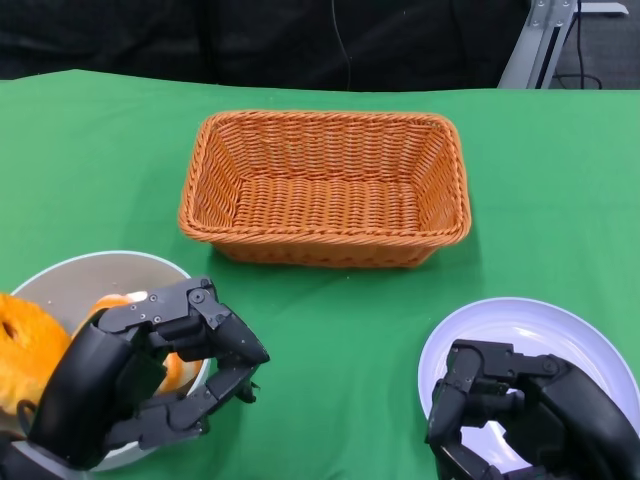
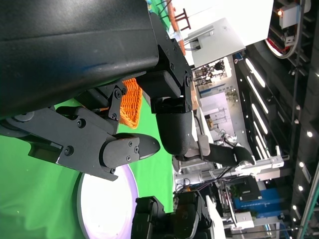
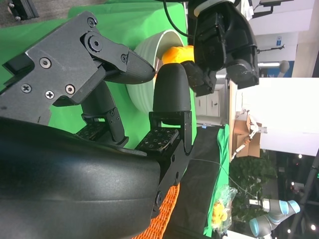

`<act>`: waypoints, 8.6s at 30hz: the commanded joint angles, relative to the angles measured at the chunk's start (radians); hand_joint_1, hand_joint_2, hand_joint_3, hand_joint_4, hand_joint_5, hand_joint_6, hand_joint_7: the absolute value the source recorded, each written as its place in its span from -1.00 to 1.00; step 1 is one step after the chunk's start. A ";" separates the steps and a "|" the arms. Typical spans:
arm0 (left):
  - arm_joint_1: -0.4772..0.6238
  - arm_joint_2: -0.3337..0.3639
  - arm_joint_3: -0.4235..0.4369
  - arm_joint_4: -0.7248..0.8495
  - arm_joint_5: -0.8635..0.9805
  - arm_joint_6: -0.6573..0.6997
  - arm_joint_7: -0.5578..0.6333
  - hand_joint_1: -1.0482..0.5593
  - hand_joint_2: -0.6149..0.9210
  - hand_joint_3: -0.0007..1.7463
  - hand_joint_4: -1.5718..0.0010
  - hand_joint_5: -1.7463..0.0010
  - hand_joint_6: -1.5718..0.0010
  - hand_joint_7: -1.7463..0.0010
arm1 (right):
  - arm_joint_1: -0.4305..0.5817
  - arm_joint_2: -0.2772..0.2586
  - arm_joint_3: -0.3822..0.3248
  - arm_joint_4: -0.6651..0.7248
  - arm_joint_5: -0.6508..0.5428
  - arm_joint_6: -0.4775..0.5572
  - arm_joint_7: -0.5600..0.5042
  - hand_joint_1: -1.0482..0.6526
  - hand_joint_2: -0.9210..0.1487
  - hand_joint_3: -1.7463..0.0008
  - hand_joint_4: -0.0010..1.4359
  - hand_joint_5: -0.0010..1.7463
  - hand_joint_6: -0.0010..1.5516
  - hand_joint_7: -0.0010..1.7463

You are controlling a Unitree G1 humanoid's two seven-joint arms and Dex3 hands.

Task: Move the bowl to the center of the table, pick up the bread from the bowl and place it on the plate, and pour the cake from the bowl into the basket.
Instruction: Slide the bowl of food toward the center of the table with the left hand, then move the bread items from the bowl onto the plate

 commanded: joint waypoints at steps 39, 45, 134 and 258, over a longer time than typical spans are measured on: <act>-0.288 0.206 0.467 0.417 0.038 0.042 0.231 -0.12 1.00 -0.55 -0.02 0.07 -0.18 0.67 | 0.005 0.006 0.002 0.015 -0.010 -0.020 -0.010 0.02 -0.13 -0.22 -0.05 0.93 -0.10 0.51; -0.285 0.219 0.451 0.532 0.123 0.023 0.271 -0.36 1.00 -0.63 -0.10 0.89 -0.08 0.99 | -0.002 0.008 0.007 0.017 -0.016 -0.019 -0.015 0.01 -0.13 -0.23 -0.05 0.94 -0.09 0.51; 0.112 0.141 0.111 -0.324 -0.080 0.987 0.193 -0.61 1.00 -0.25 1.00 1.00 1.00 1.00 | -0.017 0.027 0.014 0.058 -0.010 -0.045 0.000 0.04 -0.10 -0.23 0.00 0.94 -0.05 0.48; -0.217 -0.069 0.182 0.567 0.184 -0.257 0.321 0.10 1.00 -0.71 0.01 -0.52 -0.07 -0.09 | -0.325 0.038 0.413 -0.297 -1.167 0.584 -0.138 -0.62 -1.00 0.93 -0.38 -0.44 -0.31 -0.97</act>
